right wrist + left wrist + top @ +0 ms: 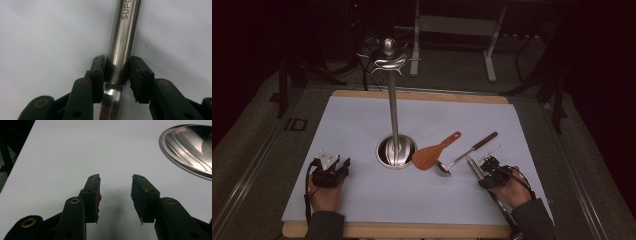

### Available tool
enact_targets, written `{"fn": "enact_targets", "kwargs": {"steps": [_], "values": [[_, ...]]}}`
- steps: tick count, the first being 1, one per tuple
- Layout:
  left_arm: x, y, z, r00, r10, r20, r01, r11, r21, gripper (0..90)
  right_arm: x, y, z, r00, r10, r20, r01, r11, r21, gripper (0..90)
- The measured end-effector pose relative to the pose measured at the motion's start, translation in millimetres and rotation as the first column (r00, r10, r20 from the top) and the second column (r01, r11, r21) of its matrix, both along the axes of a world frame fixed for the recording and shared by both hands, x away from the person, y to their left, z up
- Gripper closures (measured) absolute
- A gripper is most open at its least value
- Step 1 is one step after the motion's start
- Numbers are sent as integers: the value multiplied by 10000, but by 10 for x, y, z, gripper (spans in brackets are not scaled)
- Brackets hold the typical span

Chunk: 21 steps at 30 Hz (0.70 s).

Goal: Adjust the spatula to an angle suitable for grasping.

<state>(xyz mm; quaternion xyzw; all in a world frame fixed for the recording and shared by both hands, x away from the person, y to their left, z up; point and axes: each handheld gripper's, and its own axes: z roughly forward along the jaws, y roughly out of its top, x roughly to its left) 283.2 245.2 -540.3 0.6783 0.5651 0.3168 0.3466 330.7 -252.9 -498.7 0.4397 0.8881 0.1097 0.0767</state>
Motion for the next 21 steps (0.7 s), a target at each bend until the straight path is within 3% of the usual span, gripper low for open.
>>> {"fn": "enact_targets", "kwargs": {"steps": [4, 10, 12, 21], "values": [[0, -1, 0, 10000, -11, 0, 11, 10000, -3, 591, 52, -32, 9, 10000, -70, -51, 69, 9999, -148, 654], [0, -1, 0, 10000, -9, 1, 9, 10000, -4, 590, 147, -100, 14, 9998, -153, -150, 154, 9998, 96, 652], [1, -1, 0, 10000, -15, -17, 15, 10000, 19, 591, 198, -85, 16, 9998, 154, -98, -152, 9998, 139, 652], [1, -3, 0, 10000, -3, -20, 3, 10000, 30, 590, 328, -59, 14, 9997, 234, -23, -233, 9986, 476, 654]]}}
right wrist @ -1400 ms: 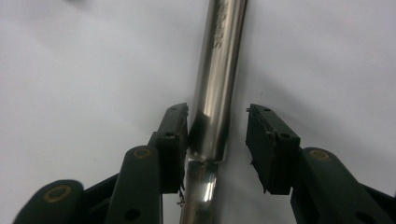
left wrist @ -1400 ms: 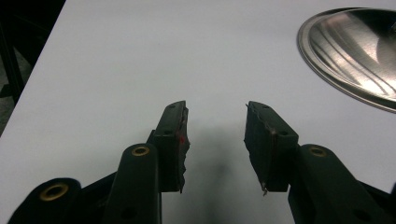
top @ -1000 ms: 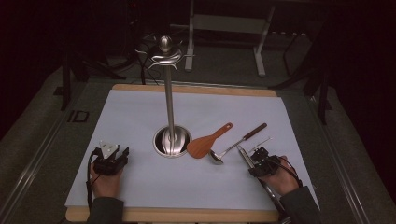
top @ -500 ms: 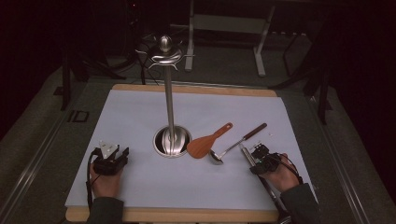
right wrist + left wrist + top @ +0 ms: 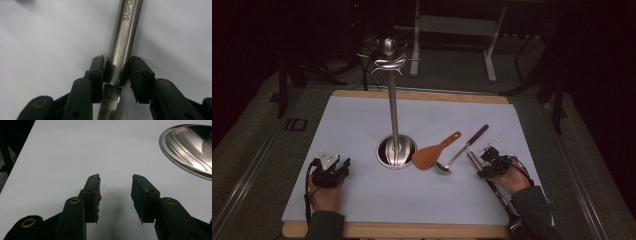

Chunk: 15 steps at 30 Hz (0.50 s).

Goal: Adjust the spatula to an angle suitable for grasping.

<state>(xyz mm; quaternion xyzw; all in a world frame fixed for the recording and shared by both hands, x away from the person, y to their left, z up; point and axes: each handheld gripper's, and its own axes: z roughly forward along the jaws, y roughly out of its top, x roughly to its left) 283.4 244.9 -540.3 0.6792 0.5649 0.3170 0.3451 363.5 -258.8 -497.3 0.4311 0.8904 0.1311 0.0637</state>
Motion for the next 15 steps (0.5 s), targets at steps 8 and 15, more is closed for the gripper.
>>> {"fn": "enact_targets", "kwargs": {"steps": [8, 15], "values": [[5, 0, -1, 10000, -16, -27, 16, 10000, 1, 587, -3, 85, -5, 10000, 52, 57, -47, 9957, -922, 615], [10, -1, -1, 9999, -42, -95, 42, 10000, 69, 586, 52, 58, -6, 9993, -234, -290, 218, 9982, -556, 651]]}}
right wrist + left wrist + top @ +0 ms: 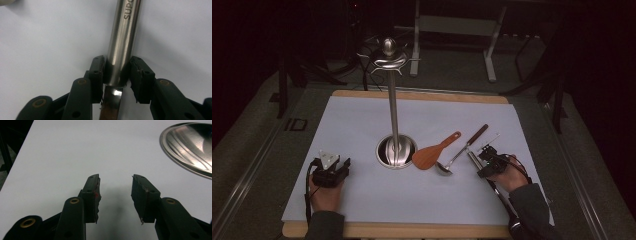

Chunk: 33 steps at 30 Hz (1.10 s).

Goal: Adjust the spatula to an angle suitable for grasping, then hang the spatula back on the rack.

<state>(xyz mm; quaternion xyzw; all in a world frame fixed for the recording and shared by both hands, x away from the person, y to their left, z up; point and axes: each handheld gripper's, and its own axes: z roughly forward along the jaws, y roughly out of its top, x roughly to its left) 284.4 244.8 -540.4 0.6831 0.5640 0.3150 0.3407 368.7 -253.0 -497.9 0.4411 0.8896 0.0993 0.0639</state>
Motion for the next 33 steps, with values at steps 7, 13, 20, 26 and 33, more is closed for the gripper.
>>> {"fn": "enact_targets", "kwargs": {"steps": [7, 13, 20, 26, 33], "values": [[0, 1, 0, 10000, 9, -4, -9, 10000, -29, 586, 0, -20, 1, 9999, -121, -27, 121, 9998, 174, 663], [0, 3, 0, 10000, 14, -4, -14, 10000, -47, 586, -21, -33, 5, 9997, -233, -4, 233, 9991, 361, 669], [0, 3, 0, 10000, 16, -2, -16, 10000, -45, 586, -64, -59, 88, 9996, -238, 168, 226, 9975, 670, 673], [-3, 1, 0, 10000, -5, 26, 5, 10000, -31, 585, -90, -96, 212, 9986, -105, 510, 55, 9952, 975, 675], [-6, 0, 1, 10000, -33, 48, 33, 10000, -25, 584, -102, -90, 362, 9944, -13, 1053, -136, 9900, 1404, 684]]}}
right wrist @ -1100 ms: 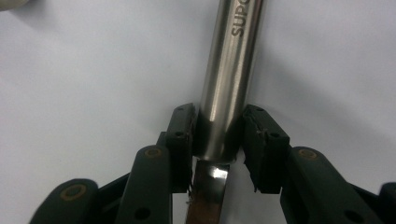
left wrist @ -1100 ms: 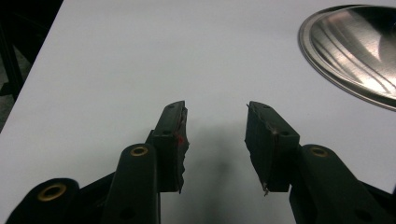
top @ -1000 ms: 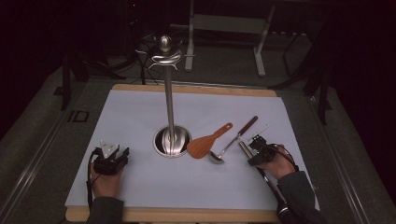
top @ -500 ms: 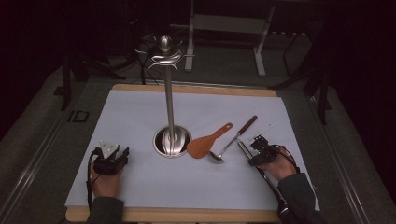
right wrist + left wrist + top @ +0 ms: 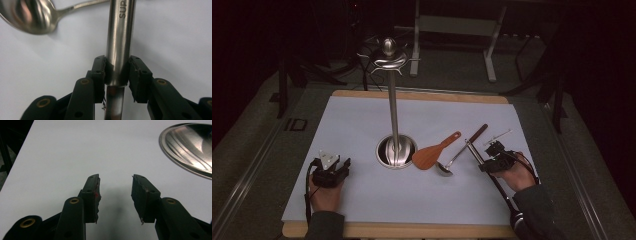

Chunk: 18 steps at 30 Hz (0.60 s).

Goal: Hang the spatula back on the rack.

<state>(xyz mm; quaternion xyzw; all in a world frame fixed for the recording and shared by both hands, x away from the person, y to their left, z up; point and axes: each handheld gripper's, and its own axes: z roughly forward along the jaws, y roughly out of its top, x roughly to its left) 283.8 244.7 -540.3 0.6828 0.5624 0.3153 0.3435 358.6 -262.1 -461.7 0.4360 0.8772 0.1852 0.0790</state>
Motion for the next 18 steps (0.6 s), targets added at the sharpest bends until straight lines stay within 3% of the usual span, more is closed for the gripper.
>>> {"fn": "enact_targets", "kwargs": {"steps": [11, 18], "values": [[-3, 2, 1, 10000, -10, 24, 10, 10000, -12, 584, -20, 7, 163, 9960, 337, 823, -388, 9974, 615, 689], [-3, 1, 1, 10000, -8, 26, 8, 10000, -2, 585, -56, 34, 256, 9878, 858, 1301, -1010, 9882, 1152, 689]]}}
